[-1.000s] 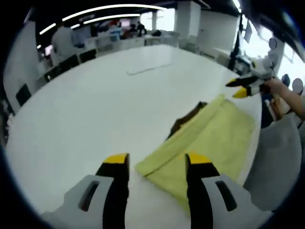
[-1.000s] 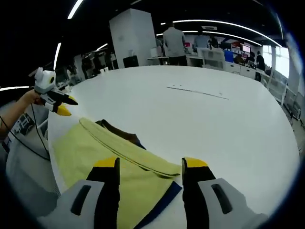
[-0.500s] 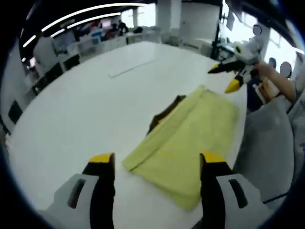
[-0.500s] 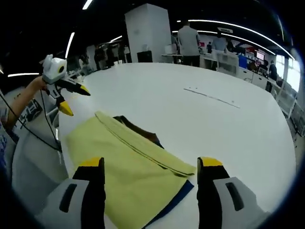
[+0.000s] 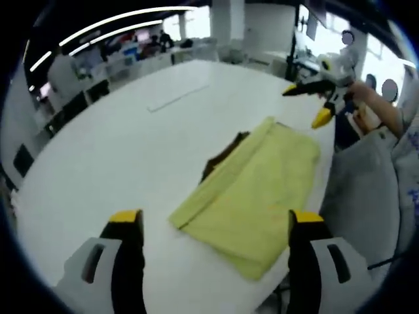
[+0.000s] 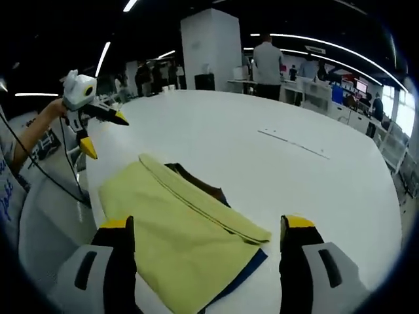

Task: Fold the garment on the visible template until the final outline fits inside the template.

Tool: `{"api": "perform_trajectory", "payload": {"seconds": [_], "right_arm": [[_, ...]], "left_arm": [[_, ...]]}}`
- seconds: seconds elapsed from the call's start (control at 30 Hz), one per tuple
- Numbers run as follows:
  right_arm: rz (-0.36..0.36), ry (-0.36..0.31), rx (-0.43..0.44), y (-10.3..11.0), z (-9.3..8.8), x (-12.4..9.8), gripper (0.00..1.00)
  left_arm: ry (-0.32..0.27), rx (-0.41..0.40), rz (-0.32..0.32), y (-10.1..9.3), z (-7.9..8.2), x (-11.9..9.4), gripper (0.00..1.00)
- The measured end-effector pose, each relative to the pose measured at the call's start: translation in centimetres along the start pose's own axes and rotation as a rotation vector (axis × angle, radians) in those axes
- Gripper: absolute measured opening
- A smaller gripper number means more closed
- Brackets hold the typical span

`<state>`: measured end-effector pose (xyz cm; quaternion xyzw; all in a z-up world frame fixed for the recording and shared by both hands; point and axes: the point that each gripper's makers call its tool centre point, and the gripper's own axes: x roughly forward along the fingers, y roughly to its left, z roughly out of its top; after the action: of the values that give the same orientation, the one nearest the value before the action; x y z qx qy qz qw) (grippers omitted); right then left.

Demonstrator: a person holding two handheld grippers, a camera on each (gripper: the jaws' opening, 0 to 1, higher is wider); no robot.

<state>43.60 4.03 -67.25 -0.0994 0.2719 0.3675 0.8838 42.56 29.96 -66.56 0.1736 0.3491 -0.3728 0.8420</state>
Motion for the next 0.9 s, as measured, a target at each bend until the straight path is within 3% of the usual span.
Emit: {"api": "perform_trajectory", "payload": {"seconds": [0.27, 0.37, 0.5, 0.77, 0.9], "right_arm": [[0.008, -0.009, -0.014, 1.3, -0.1, -1.4, 0.96], [0.002, -0.002, -0.023, 1.5, -0.3, -1.8, 1.00], [-0.004, -0.011, -0.024, 1.7, 0.1, -2.3, 1.00], [-0.026, -0.032, -0.059, 2.1, 0.9, -3.2, 1.00], [-0.053, -0.052, -0.046, 2.0, 0.8, -4.1, 1.00]], "left_arm": [[0.000, -0.010, 0.010, -0.9, -0.5, -1.1, 0.96], [-0.015, -0.006, -0.010, -2.1, -0.4, -1.6, 0.99], [-0.015, 0.009, -0.032, -3.2, -0.2, -2.0, 0.99], [-0.050, 0.020, 0.004, -3.8, 0.7, -3.3, 1.00], [-0.047, 0.032, 0.010, -4.0, 0.5, -3.9, 1.00]]}}
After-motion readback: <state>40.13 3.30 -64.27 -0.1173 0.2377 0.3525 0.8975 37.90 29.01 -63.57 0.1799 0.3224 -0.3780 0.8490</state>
